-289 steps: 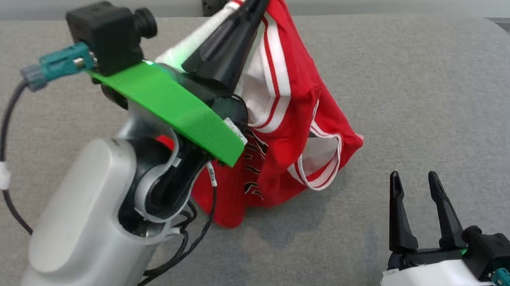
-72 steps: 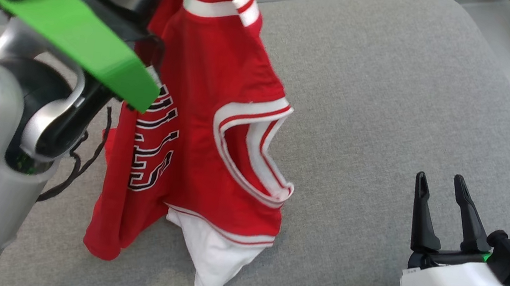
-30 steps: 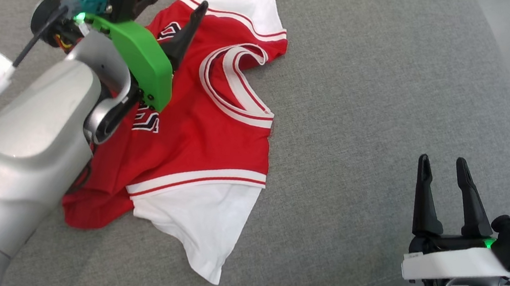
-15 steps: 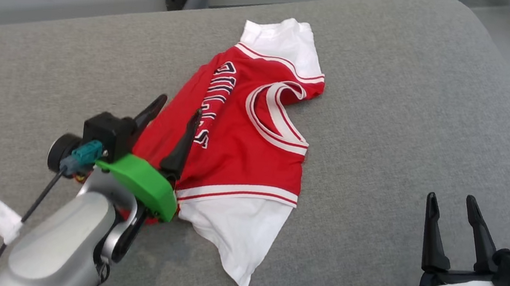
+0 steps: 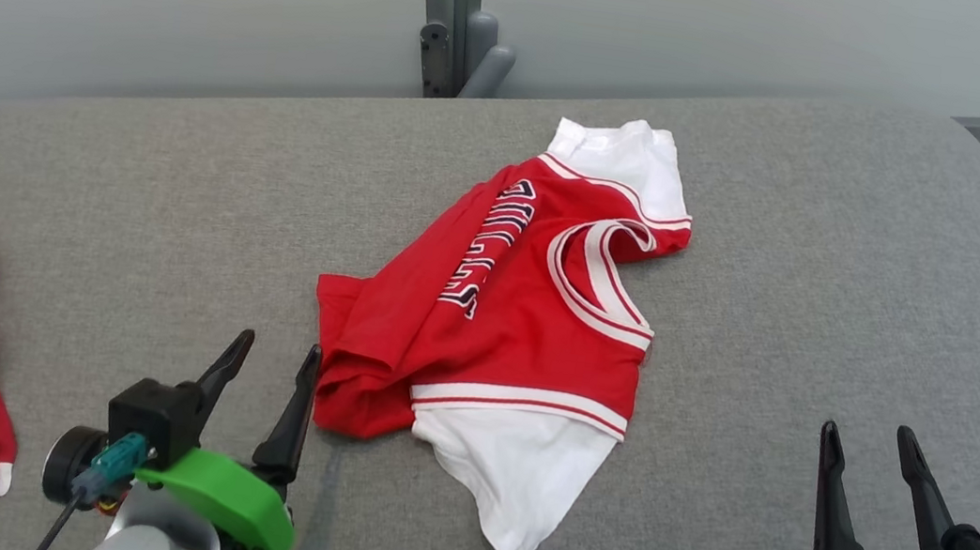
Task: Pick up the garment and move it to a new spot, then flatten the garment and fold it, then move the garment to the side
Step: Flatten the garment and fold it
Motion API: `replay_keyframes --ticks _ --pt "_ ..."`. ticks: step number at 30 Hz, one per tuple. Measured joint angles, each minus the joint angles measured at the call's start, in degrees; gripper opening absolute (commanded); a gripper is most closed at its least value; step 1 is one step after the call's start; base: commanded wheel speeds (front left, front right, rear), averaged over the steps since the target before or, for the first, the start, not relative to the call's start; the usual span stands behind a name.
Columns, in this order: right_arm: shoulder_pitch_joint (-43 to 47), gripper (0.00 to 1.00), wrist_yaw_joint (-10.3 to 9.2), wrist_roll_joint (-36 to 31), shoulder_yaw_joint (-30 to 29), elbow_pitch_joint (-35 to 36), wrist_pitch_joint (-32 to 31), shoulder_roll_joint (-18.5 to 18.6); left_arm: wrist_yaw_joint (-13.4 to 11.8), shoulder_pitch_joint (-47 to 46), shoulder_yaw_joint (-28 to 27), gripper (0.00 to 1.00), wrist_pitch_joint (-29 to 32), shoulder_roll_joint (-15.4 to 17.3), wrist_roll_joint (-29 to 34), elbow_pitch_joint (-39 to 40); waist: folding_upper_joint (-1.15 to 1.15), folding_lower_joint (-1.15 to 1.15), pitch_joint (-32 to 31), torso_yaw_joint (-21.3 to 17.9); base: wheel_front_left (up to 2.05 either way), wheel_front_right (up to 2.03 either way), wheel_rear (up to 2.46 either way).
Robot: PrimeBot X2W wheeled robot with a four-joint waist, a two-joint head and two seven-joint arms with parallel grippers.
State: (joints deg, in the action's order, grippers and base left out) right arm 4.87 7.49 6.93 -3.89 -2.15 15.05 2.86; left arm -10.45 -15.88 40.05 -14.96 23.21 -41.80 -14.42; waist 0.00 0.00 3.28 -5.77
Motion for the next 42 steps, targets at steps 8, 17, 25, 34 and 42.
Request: replay_keyframes --ticks 8,17,25,34,42 --pt "1.97 1.0 0.0 0.01 0.1 0.01 0.01 0.08 -0.65 11.08 -9.53 1.0 -0.07 -1.09 6.04 4.74 0.0 0.0 -2.68 2.24 0.0 0.0 0.0" --pt "2.96 1.0 0.0 0.1 0.46 -0.13 0.01 0.19 1.6 19.39 -20.15 1.0 -0.08 -4.2 11.78 7.46 0.0 0.0 -4.22 4.34 0.0 0.0 0.0" --pt "3.02 1.0 0.0 0.36 0.8 -0.3 0.01 0.31 5.59 22.54 -26.72 1.0 -0.08 -7.53 15.93 7.03 0.0 0.0 -4.99 6.28 0.0 0.0 0.0" --pt "3.02 1.0 0.0 0.37 0.94 -0.27 0.0 0.42 9.4 23.66 -31.3 1.0 -0.08 -10.28 19.19 6.42 0.0 0.0 -4.99 6.89 0.0 0.0 0.0" --pt "2.43 1.0 0.0 0.54 2.19 -0.35 0.01 0.22 14.25 17.11 -26.64 1.0 0.58 -13.01 21.09 1.14 0.0 0.0 -3.52 5.67 0.0 0.0 0.0"
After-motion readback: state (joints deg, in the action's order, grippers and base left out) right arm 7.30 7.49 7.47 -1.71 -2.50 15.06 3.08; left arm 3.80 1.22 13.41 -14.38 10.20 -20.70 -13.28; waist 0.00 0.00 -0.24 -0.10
